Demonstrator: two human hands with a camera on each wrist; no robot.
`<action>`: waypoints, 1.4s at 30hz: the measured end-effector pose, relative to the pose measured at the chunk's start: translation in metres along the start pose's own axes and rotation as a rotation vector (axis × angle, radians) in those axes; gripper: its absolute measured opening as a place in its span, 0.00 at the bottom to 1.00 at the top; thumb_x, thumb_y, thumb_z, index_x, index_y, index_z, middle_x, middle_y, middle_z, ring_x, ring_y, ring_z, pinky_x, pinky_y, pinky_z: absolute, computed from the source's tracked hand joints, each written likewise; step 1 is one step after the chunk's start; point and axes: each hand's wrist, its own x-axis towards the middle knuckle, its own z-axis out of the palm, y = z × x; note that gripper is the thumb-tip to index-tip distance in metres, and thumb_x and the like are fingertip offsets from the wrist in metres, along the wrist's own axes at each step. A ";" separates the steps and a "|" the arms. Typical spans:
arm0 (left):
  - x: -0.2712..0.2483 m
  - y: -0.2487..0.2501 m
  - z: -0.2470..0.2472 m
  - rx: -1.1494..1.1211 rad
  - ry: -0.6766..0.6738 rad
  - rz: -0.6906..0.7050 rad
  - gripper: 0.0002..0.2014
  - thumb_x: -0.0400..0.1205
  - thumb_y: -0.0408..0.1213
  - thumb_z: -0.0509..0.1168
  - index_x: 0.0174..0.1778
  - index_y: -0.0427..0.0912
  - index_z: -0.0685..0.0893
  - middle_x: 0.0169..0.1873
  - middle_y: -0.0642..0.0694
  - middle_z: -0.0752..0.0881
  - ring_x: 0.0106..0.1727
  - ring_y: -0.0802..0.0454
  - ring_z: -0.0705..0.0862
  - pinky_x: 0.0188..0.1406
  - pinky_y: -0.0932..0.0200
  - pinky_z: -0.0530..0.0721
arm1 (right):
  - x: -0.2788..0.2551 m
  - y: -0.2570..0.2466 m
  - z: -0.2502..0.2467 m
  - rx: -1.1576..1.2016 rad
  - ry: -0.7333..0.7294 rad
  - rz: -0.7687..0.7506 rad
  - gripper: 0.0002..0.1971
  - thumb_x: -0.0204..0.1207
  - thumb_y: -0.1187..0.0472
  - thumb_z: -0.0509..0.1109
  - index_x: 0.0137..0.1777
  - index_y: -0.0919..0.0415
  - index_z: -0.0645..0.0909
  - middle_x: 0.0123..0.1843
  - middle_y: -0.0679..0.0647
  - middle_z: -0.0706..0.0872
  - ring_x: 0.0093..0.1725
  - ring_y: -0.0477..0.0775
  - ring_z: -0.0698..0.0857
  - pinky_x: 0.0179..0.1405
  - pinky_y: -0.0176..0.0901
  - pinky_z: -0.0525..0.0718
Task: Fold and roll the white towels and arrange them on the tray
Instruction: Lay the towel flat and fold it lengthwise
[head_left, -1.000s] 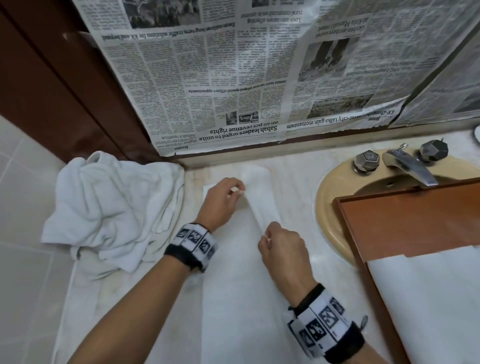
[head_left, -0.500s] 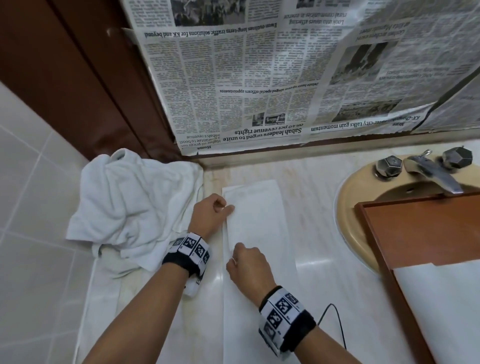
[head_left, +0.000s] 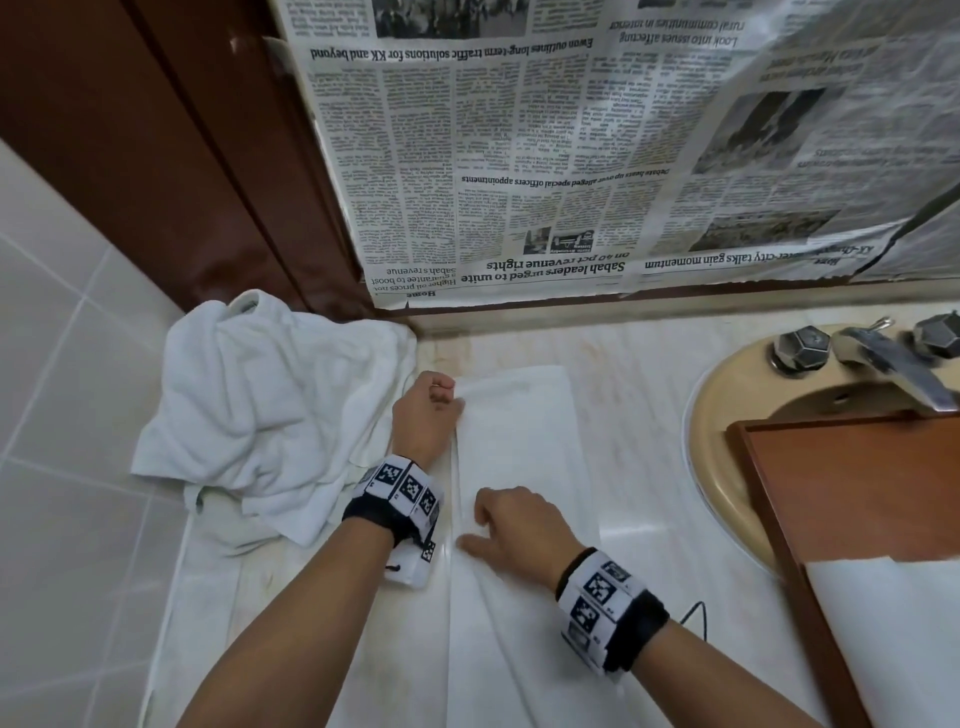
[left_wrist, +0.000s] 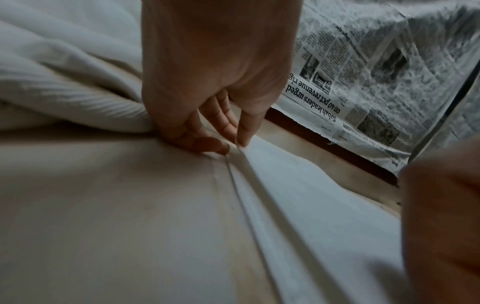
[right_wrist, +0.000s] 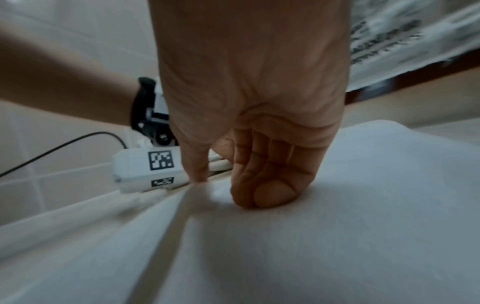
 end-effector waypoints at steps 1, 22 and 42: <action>0.000 -0.001 -0.001 0.007 0.002 0.009 0.10 0.77 0.31 0.74 0.52 0.44 0.84 0.42 0.52 0.86 0.41 0.56 0.84 0.47 0.67 0.81 | -0.001 -0.003 0.003 -0.032 0.021 0.001 0.13 0.79 0.47 0.68 0.50 0.57 0.77 0.47 0.53 0.85 0.45 0.57 0.83 0.44 0.49 0.82; -0.001 -0.020 -0.012 0.345 0.013 0.241 0.08 0.84 0.37 0.67 0.57 0.40 0.85 0.52 0.44 0.82 0.51 0.50 0.80 0.58 0.49 0.81 | 0.004 -0.002 0.001 0.136 0.221 -0.072 0.14 0.84 0.51 0.60 0.53 0.58 0.83 0.52 0.53 0.85 0.52 0.57 0.82 0.48 0.50 0.80; -0.073 -0.017 0.010 0.859 -0.254 0.213 0.28 0.88 0.57 0.35 0.86 0.66 0.39 0.86 0.65 0.36 0.88 0.46 0.38 0.83 0.36 0.44 | 0.012 0.070 -0.004 -0.246 0.298 0.046 0.31 0.88 0.43 0.37 0.88 0.53 0.43 0.88 0.45 0.39 0.86 0.51 0.37 0.83 0.58 0.37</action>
